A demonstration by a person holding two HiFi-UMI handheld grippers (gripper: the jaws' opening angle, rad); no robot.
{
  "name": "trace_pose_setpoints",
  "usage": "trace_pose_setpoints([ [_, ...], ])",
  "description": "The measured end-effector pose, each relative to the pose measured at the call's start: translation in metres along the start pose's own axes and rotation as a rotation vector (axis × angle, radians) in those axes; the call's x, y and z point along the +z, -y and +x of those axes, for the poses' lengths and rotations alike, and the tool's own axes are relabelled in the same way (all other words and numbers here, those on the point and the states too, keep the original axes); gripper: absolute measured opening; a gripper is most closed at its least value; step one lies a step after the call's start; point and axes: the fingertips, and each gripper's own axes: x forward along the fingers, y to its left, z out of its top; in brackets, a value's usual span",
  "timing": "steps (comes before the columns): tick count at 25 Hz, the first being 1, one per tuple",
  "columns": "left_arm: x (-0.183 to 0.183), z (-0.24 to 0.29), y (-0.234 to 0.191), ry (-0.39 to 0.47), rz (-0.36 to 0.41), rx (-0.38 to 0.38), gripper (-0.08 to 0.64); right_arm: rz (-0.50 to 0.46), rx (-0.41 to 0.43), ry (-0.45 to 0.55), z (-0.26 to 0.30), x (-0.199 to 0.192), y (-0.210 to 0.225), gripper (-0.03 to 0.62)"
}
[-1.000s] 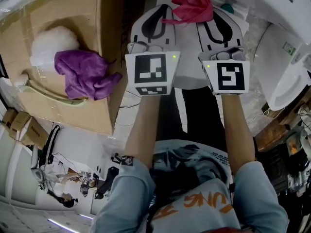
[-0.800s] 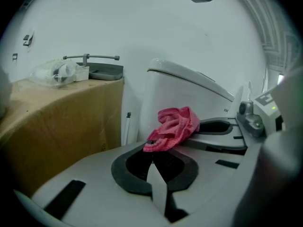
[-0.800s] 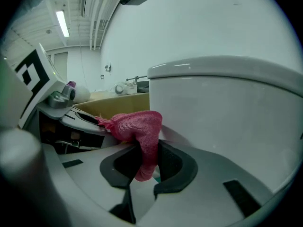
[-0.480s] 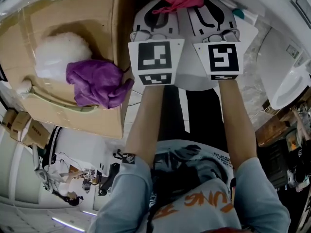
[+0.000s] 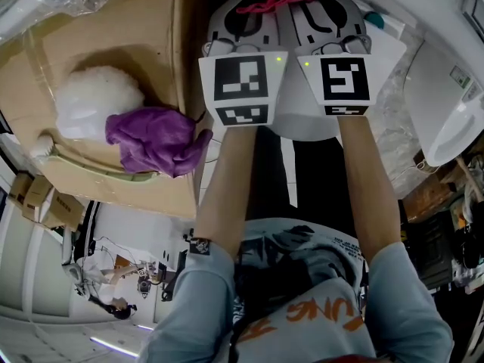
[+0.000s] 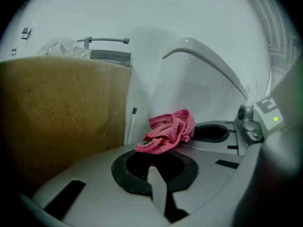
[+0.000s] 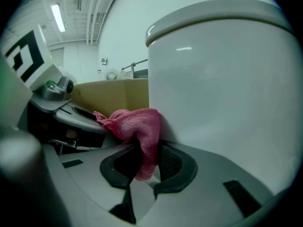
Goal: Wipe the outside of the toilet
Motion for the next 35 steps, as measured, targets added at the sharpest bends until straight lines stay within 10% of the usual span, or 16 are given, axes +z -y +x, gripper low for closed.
trace_pose_setpoints([
  [35, -0.010, 0.026, 0.132, -0.043, 0.112, -0.115, 0.026, 0.057, -0.128, -0.004, -0.096, -0.058, 0.096, 0.092],
])
